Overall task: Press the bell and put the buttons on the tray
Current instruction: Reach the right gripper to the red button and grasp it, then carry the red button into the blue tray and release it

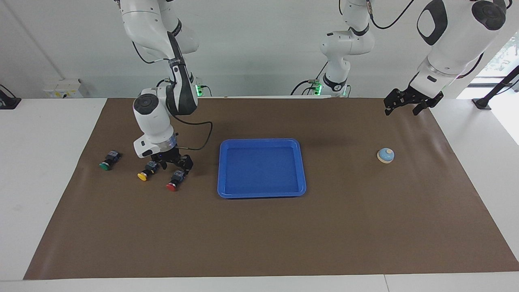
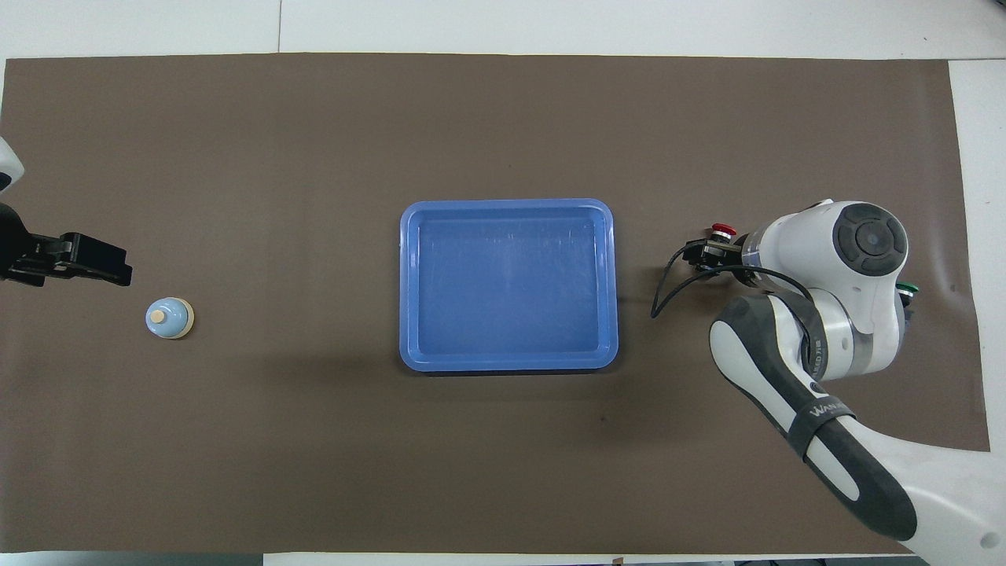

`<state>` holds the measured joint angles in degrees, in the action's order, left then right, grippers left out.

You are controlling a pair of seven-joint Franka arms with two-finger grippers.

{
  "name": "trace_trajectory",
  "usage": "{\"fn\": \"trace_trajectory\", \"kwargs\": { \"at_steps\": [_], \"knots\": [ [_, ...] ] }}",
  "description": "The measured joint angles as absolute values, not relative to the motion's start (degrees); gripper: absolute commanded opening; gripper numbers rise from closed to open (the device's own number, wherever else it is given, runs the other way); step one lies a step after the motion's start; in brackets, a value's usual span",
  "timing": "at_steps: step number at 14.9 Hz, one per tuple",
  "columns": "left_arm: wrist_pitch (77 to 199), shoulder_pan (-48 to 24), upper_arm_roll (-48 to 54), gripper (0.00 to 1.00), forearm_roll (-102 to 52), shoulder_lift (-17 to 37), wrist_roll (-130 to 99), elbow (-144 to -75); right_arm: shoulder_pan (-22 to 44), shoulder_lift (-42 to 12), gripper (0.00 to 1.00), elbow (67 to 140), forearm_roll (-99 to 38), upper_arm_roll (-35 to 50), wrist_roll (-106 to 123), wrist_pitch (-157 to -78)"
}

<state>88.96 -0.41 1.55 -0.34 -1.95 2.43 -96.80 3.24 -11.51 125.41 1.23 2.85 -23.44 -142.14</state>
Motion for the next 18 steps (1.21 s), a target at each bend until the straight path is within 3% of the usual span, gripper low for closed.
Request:
{"fn": "trace_trajectory", "kwargs": {
  "at_steps": [2,4,5,7,8,13,18],
  "knots": [
    [88.9,-0.4,1.4,1.0,-0.3,-2.0,2.3,-96.8,3.1,-13.6,1.0,125.2,1.2,2.6,-23.5,-144.8],
    [88.9,-0.4,1.2,1.0,-0.3,-2.0,2.3,-96.8,3.1,-14.9,0.9,124.8,1.2,2.6,-24.1,-145.5],
    [88.9,-0.4,1.1,1.0,-0.3,-2.0,2.3,-96.8,3.1,-15.2,0.73,124.7,1.2,2.6,-24.3,-145.5],
    [88.9,-0.4,1.0,1.0,-0.3,-2.0,2.3,-96.8,3.1,-15.3,0.21,124.5,1.2,2.6,-24.3,-145.5],
    [88.9,-0.4,1.0,1.0,-0.3,-2.0,2.3,-96.8,3.1,-15.2,0.0,124.4,1.2,2.6,-24.3,-145.5],
    [88.9,-0.4,1.0,1.0,-0.3,-2.0,2.3,-96.8,3.2,-14.8,0.0,122.9,1.3,2.6,-24.3,-142.8],
    [88.9,-0.4,1.0,1.0,-0.3,-2.0,2.2,-96.8,5.6,-14.6,0.0,111.3,1.1,3.1,-24.6,-126.5]
  ]
}}
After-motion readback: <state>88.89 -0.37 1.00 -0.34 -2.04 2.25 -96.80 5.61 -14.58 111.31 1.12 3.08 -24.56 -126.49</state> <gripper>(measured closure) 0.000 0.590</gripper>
